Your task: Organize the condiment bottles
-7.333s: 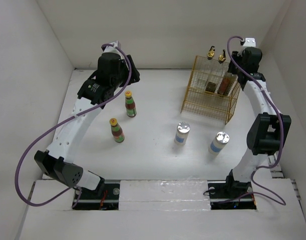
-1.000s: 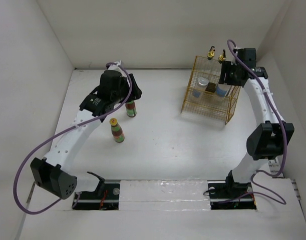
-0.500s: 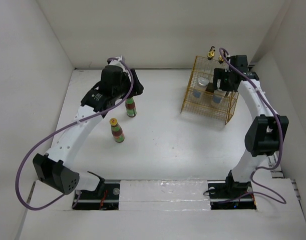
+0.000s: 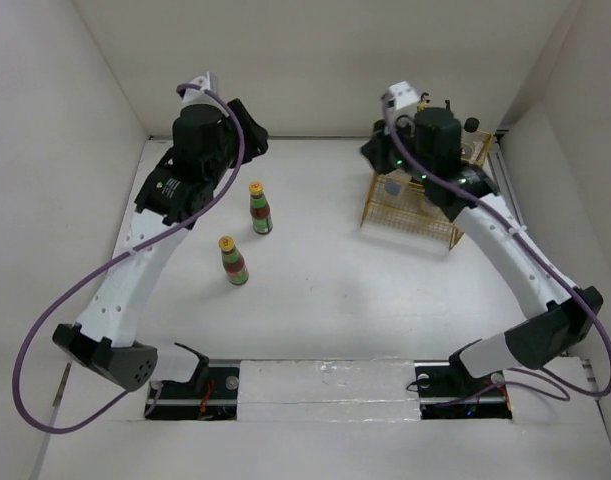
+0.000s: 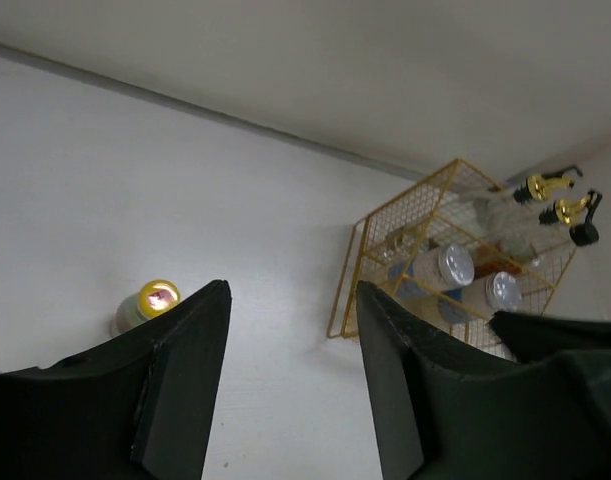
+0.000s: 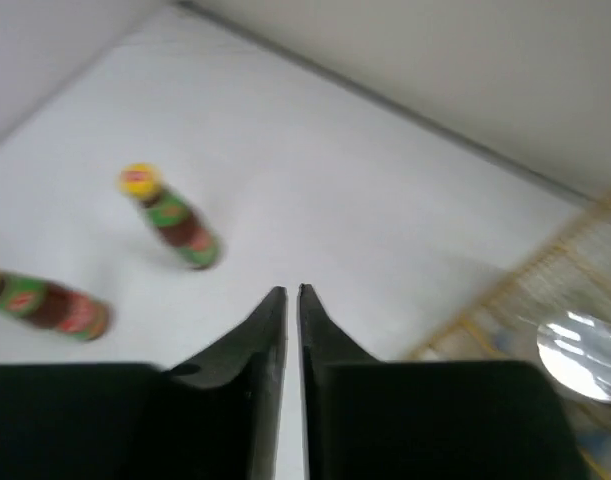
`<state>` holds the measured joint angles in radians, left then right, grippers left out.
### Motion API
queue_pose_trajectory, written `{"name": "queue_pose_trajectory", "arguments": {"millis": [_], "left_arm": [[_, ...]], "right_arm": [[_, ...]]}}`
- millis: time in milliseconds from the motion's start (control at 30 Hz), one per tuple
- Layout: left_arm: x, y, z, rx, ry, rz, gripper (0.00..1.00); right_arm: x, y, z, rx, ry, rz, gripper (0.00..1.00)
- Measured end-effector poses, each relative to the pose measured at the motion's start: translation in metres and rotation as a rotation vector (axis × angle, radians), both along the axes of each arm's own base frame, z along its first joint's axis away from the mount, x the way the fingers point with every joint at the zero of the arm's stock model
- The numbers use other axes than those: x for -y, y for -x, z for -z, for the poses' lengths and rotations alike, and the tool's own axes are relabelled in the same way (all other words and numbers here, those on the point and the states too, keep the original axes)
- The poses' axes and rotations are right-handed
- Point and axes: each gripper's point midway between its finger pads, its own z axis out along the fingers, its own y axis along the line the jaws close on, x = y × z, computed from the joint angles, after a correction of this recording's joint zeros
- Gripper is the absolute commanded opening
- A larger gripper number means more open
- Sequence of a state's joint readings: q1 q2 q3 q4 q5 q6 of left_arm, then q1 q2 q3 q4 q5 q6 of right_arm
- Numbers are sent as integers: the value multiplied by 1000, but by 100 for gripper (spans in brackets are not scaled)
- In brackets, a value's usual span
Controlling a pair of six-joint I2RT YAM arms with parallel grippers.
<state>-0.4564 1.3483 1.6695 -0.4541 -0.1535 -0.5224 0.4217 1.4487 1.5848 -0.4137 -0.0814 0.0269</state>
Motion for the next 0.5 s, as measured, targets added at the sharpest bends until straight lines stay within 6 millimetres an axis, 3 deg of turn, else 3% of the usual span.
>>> {"name": "queue_pose_trajectory", "arguments": {"millis": [67,133,233,300,400,500], "left_arm": [[-14,6,-11,21,22,-69,53],[-30,15,-24,47,49,-135,56],[-52,33,-44,94,94,-217,67],[-65,48,-58,131,127,-248,70],[-80,69,-75,183,169,-276,73],[-87,79,-81,195,183,-289,73]], "right_arm": [[-54,15,6,24,-12,-154,44],[-98,25,24,18,-5,-282,75],[-155,35,71,-20,50,-437,87],[-180,36,106,-57,92,-499,90],[-210,37,152,-111,143,-563,92],[-228,27,179,-135,160,-592,93]]}}
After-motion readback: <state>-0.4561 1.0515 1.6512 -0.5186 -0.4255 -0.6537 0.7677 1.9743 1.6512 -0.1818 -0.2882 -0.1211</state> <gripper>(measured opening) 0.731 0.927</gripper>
